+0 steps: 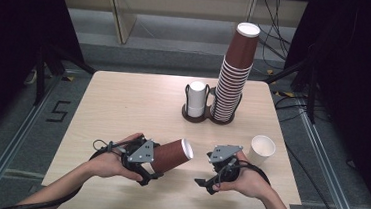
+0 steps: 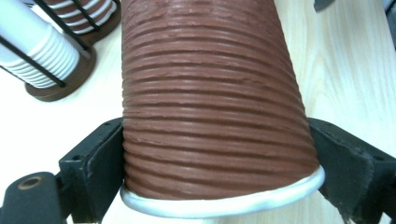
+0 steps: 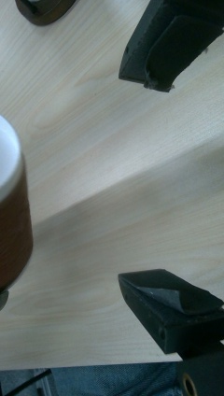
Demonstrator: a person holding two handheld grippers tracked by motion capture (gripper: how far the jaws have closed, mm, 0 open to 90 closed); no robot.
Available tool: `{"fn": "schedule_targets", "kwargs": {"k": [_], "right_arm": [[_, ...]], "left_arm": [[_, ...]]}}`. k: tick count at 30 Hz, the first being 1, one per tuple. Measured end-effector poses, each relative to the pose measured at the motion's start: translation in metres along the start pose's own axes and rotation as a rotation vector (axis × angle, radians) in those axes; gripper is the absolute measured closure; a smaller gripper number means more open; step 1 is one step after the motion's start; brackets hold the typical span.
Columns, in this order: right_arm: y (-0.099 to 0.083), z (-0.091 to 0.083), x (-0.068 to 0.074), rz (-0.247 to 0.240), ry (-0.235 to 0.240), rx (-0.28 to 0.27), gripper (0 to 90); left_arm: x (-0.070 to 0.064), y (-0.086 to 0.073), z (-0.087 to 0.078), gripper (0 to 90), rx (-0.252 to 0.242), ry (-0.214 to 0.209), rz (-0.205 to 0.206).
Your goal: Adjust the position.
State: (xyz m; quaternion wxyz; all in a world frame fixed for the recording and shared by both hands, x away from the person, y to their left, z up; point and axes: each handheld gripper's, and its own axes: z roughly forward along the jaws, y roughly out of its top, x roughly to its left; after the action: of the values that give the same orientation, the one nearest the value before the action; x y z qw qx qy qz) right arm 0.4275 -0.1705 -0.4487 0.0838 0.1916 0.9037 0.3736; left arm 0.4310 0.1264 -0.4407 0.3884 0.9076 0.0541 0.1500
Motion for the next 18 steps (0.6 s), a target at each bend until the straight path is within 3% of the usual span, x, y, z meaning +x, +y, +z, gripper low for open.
{"fn": "schedule_targets", "kwargs": {"k": [1,3,4,5,6,7,8,10,11,18], "right_arm": [[0.0,0.001,0.0,-0.021,0.008,-0.003,5.1],[0.001,0.001,0.001,-0.024,0.013,0.009,5.1],[0.002,0.001,0.0,-0.056,0.004,0.007,5.2],[0.002,0.001,0.001,-0.031,0.011,0.012,5.2],[0.003,0.002,0.001,-0.053,0.021,0.013,5.3],[0.003,0.002,0.001,-0.053,0.021,0.013,5.3],[0.005,0.001,0.001,-0.081,0.015,0.006,5.6],[0.007,0.001,0.003,-0.062,0.027,0.012,5.6],[0.008,0.001,0.001,-0.096,0.023,0.006,5.7],[0.02,0.001,0.004,-0.13,0.058,0.013,5.7]], "left_arm": [[0.001,0.001,0.0,10.9,0.016,-0.006,0.019],[0.0,0.001,0.0,11.0,0.018,-0.01,0.017],[-0.001,0.003,0.001,11.0,0.032,-0.02,0.03],[-0.001,0.003,0.001,11.0,0.032,-0.02,0.03],[0.001,0.007,0.0,11.1,0.064,-0.04,0.066],[0.001,0.007,0.0,11.1,0.064,-0.04,0.066],[0.002,0.01,0.0,11.2,0.098,-0.064,0.089],[0.002,0.013,0.001,11.2,0.112,-0.076,0.102],[0.001,0.014,0.002,11.3,0.118,-0.074,0.113],[-0.002,0.021,0.009,11.3,0.147,-0.109,0.135]]}}
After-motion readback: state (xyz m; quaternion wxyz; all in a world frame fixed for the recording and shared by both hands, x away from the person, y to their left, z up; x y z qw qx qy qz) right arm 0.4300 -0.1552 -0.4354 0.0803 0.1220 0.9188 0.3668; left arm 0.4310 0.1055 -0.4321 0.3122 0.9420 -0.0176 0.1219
